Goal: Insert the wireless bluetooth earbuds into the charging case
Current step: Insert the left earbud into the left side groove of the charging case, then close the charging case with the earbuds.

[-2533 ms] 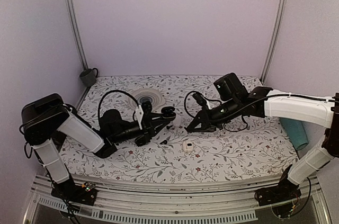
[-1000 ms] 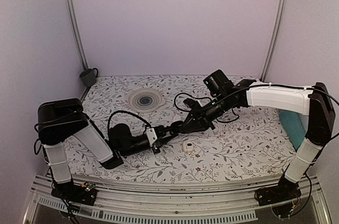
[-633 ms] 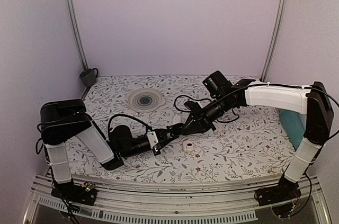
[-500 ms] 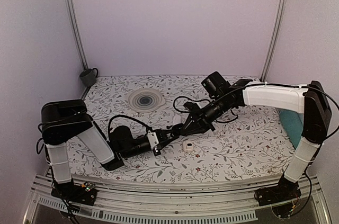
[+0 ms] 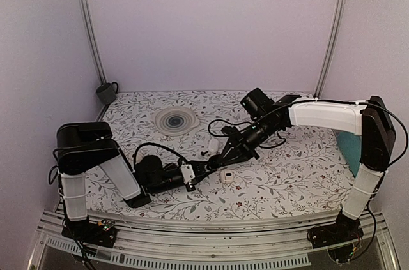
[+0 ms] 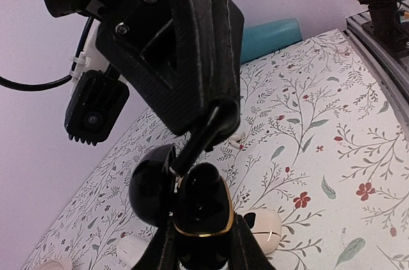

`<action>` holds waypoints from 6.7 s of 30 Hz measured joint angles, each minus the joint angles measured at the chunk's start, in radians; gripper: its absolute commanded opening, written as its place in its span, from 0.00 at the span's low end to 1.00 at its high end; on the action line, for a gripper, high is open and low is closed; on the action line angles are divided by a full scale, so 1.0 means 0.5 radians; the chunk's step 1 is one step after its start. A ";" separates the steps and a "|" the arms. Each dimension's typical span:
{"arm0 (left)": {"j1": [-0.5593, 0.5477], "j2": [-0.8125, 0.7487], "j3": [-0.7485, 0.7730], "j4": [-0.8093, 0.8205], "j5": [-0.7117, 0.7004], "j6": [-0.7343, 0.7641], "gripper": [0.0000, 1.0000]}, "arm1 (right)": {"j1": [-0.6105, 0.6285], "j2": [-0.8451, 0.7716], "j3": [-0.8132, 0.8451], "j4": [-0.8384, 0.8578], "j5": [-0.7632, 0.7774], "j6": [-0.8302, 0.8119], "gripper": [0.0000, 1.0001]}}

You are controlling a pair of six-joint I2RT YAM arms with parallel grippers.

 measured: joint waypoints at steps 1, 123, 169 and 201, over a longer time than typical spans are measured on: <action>0.000 0.005 0.000 0.004 0.000 0.000 0.00 | 0.000 -0.001 0.000 -0.008 0.000 -0.005 0.12; -0.214 0.245 0.162 -0.015 -0.310 -0.260 0.00 | -0.016 0.216 0.101 -0.273 0.158 0.192 0.26; -0.022 0.070 0.087 0.034 -0.137 -0.908 0.00 | -0.022 -0.330 -0.166 0.221 0.590 0.092 0.37; 0.022 -1.125 0.185 -0.890 0.175 -1.183 0.00 | -0.006 -0.610 -0.885 1.981 0.710 -0.154 0.36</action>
